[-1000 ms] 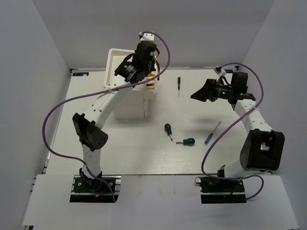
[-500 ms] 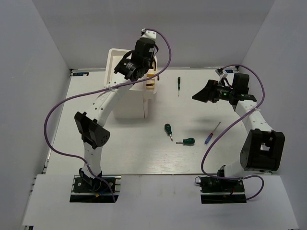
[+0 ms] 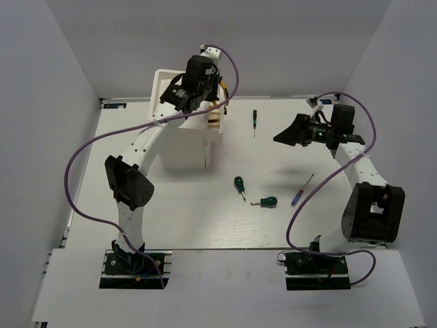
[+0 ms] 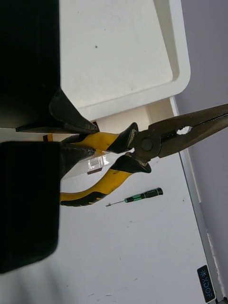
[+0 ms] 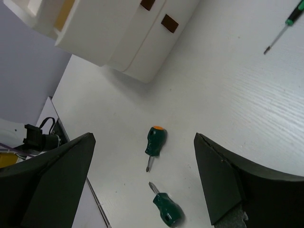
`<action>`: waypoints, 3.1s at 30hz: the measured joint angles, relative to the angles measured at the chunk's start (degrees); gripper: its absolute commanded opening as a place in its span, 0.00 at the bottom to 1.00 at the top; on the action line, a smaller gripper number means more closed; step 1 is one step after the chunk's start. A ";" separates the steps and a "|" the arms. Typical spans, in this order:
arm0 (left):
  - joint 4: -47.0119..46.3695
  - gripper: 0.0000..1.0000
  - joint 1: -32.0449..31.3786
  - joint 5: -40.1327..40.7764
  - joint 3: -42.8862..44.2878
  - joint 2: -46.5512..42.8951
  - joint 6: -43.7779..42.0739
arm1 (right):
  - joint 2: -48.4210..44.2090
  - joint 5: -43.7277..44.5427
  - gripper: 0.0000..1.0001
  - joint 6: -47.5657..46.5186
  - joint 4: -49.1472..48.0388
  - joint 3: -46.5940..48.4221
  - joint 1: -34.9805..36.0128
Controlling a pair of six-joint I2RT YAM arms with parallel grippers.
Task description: Sort the tools into containers
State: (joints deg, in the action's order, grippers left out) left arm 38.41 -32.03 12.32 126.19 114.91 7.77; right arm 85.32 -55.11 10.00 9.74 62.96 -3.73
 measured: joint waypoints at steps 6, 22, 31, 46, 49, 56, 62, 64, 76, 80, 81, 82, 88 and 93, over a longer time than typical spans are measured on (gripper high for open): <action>-1.51 0.00 2.19 -2.27 -1.44 0.00 0.44 | 5.11 -2.97 0.90 6.97 -10.01 4.96 0.61; -3.48 0.00 2.84 -7.65 -5.99 0.13 1.29 | 21.40 -4.57 0.87 22.43 -27.23 28.39 10.03; -4.79 0.00 3.48 -8.92 -8.52 0.11 1.51 | 28.26 -3.50 0.73 18.73 -23.04 38.62 15.19; -5.66 0.00 4.07 -9.46 -8.59 0.11 1.92 | 33.81 1.49 0.58 2.86 -5.79 47.80 21.77; -5.95 0.00 4.13 -9.64 -8.72 0.09 1.95 | 34.12 3.02 0.58 0.98 -3.93 48.26 21.81; -6.29 0.00 4.17 -10.16 -9.29 -0.15 1.97 | 34.32 4.68 0.60 -1.14 -2.16 49.03 21.86; -7.58 0.00 4.15 -11.47 -11.89 -1.49 2.12 | 35.26 4.90 0.60 -1.44 -2.10 50.99 22.12; -7.67 0.00 4.17 -11.74 -12.44 -2.01 2.16 | 35.67 4.90 0.60 -1.42 -2.10 51.56 22.25; -8.87 0.00 5.31 -13.22 -13.33 -3.19 2.51 | 36.68 4.87 0.47 -1.49 -1.73 52.37 23.28; -8.94 0.00 5.31 -13.51 -13.33 -3.19 2.78 | 36.83 4.44 0.40 -1.49 -1.68 52.57 23.52; -8.94 0.00 5.31 -13.70 -13.33 -3.19 2.80 | 36.83 4.26 0.37 -1.46 -1.70 52.57 23.54; -8.94 0.00 5.31 -13.75 -13.33 -3.19 2.80 | 36.83 3.96 0.32 -1.42 -1.70 52.59 23.63; -9.38 0.00 5.42 -14.19 -13.33 -3.32 2.80 | 36.83 3.98 0.00 -0.48 -2.14 52.89 23.61; -9.33 0.04 5.44 -14.32 -13.33 -3.32 2.84 | 36.83 4.13 0.00 0.04 -2.23 52.89 23.63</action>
State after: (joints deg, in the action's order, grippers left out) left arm 29.08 -26.59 -2.00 112.86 111.59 10.61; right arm 122.15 -50.98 10.04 7.51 115.85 19.90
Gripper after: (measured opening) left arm 0.163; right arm 0.175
